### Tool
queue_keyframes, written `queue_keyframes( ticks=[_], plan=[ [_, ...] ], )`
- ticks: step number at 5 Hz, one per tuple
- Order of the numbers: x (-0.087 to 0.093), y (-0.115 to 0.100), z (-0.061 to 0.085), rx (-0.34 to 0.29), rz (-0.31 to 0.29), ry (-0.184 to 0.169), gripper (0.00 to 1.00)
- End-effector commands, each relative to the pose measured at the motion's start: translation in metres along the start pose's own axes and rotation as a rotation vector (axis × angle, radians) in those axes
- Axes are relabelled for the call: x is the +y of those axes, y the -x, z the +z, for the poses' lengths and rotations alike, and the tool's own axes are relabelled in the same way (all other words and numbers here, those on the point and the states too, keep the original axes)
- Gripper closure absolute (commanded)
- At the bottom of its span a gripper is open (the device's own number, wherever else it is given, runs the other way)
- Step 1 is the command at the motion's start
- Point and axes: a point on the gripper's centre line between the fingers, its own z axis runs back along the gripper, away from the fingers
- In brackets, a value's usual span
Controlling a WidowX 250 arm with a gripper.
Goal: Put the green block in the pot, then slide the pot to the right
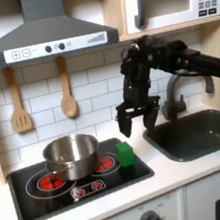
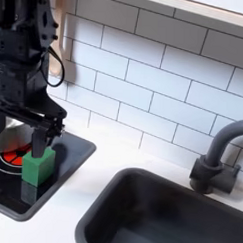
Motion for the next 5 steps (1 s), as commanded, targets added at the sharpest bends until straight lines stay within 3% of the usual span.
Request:
queue_keyframes(
  ticks=[1, 5],
  plan=[
    [0.001, -0.026, -0.013, 0.001, -0.004, 0.000, 0.00],
    [0.004, -0.040, -0.046, 0.049, -0.040, 0.003, 0.00]
  ],
)
